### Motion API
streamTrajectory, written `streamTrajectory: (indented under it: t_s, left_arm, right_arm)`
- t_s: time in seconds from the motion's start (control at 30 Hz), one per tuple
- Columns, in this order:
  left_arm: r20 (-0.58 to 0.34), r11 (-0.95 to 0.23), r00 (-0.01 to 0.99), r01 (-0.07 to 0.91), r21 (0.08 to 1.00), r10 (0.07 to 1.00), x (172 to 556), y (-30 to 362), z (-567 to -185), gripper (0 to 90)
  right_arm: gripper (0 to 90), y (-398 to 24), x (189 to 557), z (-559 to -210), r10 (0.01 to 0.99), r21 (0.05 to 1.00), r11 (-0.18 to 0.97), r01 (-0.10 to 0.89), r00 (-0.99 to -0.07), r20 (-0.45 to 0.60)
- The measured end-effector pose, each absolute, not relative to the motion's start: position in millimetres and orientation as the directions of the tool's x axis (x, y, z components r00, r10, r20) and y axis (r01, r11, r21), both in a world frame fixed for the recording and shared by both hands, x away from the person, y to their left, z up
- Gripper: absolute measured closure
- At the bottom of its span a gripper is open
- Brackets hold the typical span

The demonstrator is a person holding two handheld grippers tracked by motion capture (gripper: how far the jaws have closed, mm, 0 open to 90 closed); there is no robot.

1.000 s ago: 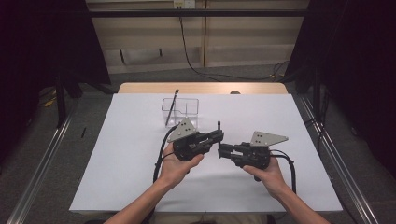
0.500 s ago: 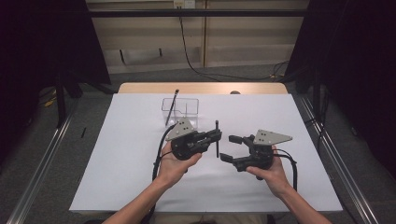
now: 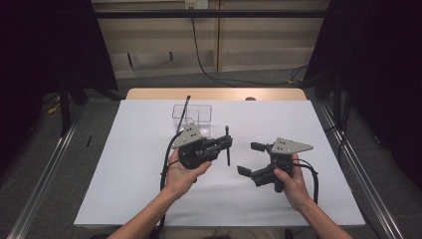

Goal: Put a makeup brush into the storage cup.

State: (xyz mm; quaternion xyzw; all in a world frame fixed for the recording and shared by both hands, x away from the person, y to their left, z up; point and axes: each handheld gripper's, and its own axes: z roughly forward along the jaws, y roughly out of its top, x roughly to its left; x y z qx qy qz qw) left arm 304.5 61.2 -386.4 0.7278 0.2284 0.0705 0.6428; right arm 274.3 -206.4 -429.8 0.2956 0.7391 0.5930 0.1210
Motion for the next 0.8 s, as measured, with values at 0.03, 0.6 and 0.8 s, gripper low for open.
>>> streamTrajectory:
  t_s: [0.03,0.6,0.8]
  left_arm:
    - [-0.192,-0.066,0.886,0.242,0.968,0.423,305,62,-386,83.8]
    - [-0.192,-0.069,0.866,0.25,0.966,0.462,312,79,-384,83.8]
    - [-0.18,-0.07,0.868,0.238,0.969,0.463,313,86,-380,83.8]
  right_arm:
    - [0.0,-207,274,-429,0.584,0.951,0.118,0.286,-0.795,0.166]
    - [0.0,-236,261,-432,0.713,0.96,0.093,0.263,-0.69,0.12]
    - [0.0,-242,256,-431,0.718,0.959,0.101,0.265,-0.687,0.114]
